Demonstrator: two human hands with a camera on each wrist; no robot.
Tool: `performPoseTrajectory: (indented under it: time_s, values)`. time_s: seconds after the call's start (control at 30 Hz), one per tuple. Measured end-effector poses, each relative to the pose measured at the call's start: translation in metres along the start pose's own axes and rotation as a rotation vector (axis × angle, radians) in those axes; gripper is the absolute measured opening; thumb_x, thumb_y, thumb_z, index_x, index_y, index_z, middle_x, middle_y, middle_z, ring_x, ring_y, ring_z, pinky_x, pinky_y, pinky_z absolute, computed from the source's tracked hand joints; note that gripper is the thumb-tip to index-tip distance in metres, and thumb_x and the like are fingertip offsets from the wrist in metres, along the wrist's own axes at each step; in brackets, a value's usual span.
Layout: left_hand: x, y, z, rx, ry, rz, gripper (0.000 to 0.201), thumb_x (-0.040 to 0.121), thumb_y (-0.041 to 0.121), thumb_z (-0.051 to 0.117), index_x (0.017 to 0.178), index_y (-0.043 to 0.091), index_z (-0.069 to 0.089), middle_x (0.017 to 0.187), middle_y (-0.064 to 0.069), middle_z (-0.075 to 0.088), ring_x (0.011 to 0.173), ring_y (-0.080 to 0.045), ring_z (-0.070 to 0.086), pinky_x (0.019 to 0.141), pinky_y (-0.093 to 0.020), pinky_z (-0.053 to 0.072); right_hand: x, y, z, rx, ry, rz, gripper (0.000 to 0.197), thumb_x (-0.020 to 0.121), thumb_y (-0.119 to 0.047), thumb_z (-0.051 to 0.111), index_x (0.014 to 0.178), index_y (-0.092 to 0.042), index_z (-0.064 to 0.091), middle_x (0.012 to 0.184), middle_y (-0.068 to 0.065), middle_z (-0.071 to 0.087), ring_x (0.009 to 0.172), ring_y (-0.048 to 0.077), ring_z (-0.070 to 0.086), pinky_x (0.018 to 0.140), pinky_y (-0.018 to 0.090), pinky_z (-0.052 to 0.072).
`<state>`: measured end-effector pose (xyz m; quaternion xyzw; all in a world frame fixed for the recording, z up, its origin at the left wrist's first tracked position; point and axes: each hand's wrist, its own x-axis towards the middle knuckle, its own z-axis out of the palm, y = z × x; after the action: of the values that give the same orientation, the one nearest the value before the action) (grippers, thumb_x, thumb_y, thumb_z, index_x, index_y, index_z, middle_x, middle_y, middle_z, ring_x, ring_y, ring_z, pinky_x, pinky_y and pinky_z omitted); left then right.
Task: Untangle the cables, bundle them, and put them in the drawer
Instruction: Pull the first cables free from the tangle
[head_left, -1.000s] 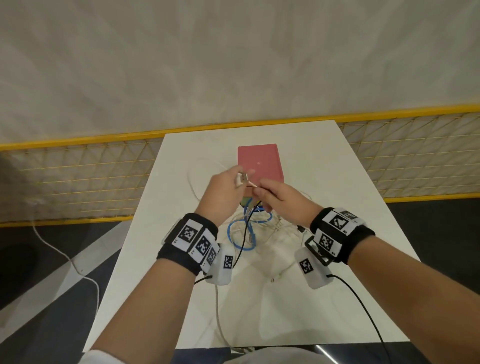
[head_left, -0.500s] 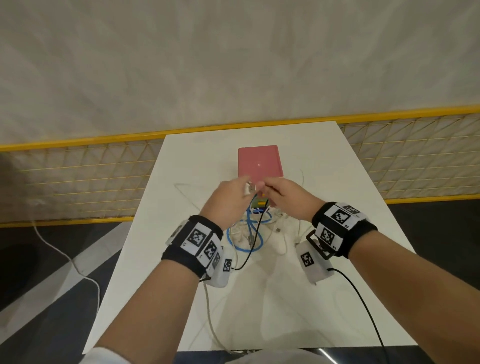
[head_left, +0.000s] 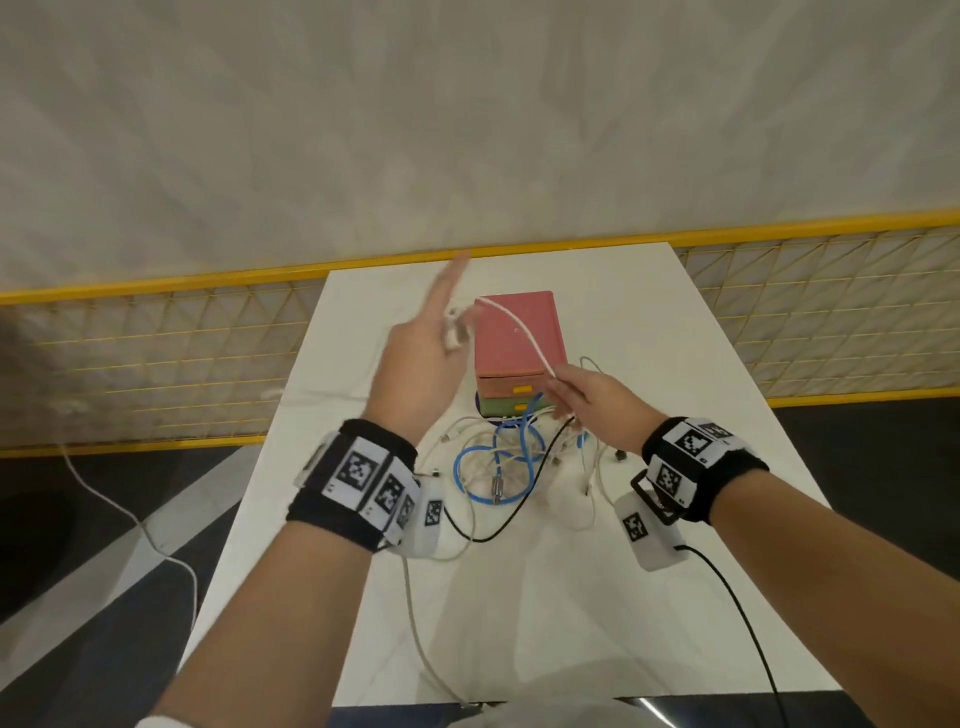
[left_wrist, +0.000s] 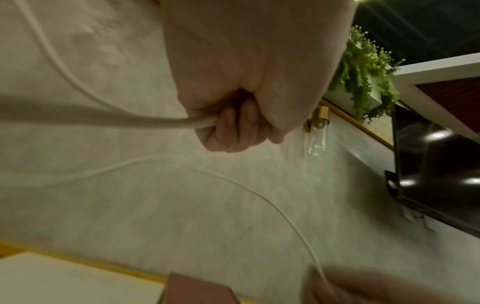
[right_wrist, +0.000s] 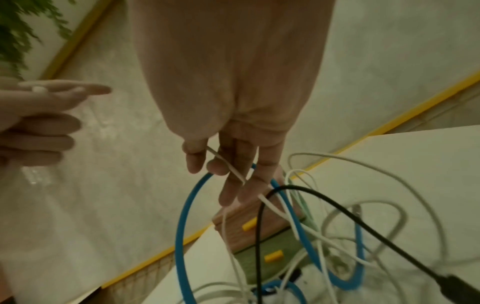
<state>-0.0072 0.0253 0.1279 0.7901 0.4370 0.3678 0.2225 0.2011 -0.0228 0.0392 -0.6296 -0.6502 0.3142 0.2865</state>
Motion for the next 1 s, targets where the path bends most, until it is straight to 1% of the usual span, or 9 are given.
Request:
performPoseTrajectory:
  time_s: [0.1,0.17,0.37,0.67,0.73,0.83,0.9,0.93,1.0]
  values:
    - [-0.012,0.005,0.024,0.055,-0.294,-0.009,0.06,0.098,0.017,0.055,0.148,0.04,0.033,0.086,0.013,0.062,0.066,-0.001,0.06,0.068,-0.015,0.046,0.004,-0.019,-0.003,-0.006,0.027,-0.092,0.024,0.102,-0.023,0.037,0.095,-0.011,0.057,0.083,-0.001,0.062,0.074,0.02,0.063,0.067,0.031,0.051]
    - [-0.012,0.0,0.033,0.151,-0.386,-0.02,0.034,0.098,0.019,0.055,0.131,0.025,0.053,0.096,-0.006,0.067,0.083,-0.023,0.065,0.072,-0.031,0.05,0.004,-0.028,-0.006,-0.008,0.058,-0.168,0.025,0.101,-0.022,0.039,0.091,-0.008,0.057,0.081,0.012,0.06,0.069,0.024,0.057,0.066,0.033,0.048]
    - [0.006,-0.001,0.008,-0.007,0.05,-0.036,0.015,0.1,0.024,0.054,0.086,0.02,0.052,0.076,-0.001,0.062,0.047,-0.009,0.038,0.049,-0.022,0.039,-0.001,-0.003,-0.01,-0.043,0.044,-0.084,0.021,0.101,-0.015,0.038,0.087,-0.009,0.052,0.074,-0.002,0.052,0.068,0.014,0.05,0.069,0.031,0.046]
    - [0.011,-0.004,-0.017,-0.164,0.173,-0.129,0.016,0.1,0.032,0.051,0.11,0.019,0.056,0.068,0.011,0.047,0.055,0.006,0.045,0.056,-0.018,0.035,-0.013,-0.013,-0.023,0.148,0.105,-0.069,0.029,0.102,-0.013,0.036,0.085,-0.027,0.055,0.076,0.011,0.064,0.068,0.014,0.063,0.072,0.038,0.058]
    - [0.003,0.003,-0.013,-0.185,0.115,-0.117,0.054,0.099,0.029,0.054,0.148,0.03,0.031,0.068,0.017,0.043,0.053,0.01,0.048,0.057,-0.008,0.039,-0.014,-0.029,-0.03,0.202,0.142,-0.117,0.024,0.102,-0.013,0.034,0.1,-0.021,0.057,0.074,0.016,0.064,0.064,0.02,0.064,0.061,0.033,0.057]
    - [-0.007,0.019,-0.002,-0.158,-0.027,-0.03,0.081,0.098,0.019,0.057,0.154,0.04,0.001,0.063,0.019,0.034,0.049,0.003,0.052,0.062,0.0,0.037,-0.013,-0.053,-0.039,0.185,0.14,-0.145,0.026,0.102,-0.013,0.033,0.113,-0.017,0.056,0.074,0.016,0.063,0.057,0.022,0.062,0.05,0.03,0.052]
    - [-0.009,0.027,0.006,-0.174,-0.1,-0.019,0.071,0.099,0.016,0.056,0.152,0.04,0.016,0.055,0.014,0.038,0.082,0.014,0.056,0.052,-0.004,0.034,-0.018,-0.065,-0.042,0.157,0.075,-0.159,0.024,0.102,-0.014,0.035,0.108,-0.016,0.058,0.072,0.01,0.063,0.057,0.023,0.065,0.049,0.033,0.053]
    - [-0.008,0.029,0.008,-0.181,-0.103,-0.035,0.058,0.099,0.017,0.056,0.147,0.037,0.032,0.051,0.012,0.042,0.046,0.0,0.027,0.048,-0.007,0.034,-0.022,-0.068,-0.042,0.155,0.026,-0.168,0.022,0.101,-0.015,0.037,0.102,-0.016,0.059,0.072,0.008,0.065,0.061,0.026,0.067,0.05,0.035,0.054]
    - [-0.007,0.027,0.01,-0.158,-0.071,-0.05,0.02,0.099,0.016,0.054,0.119,0.02,0.059,0.057,0.011,0.056,0.045,0.002,0.047,0.047,-0.008,0.033,-0.033,-0.069,-0.039,0.13,-0.114,-0.173,0.02,0.099,-0.017,0.046,0.087,-0.021,0.062,0.078,0.006,0.071,0.071,0.027,0.069,0.054,0.037,0.056]
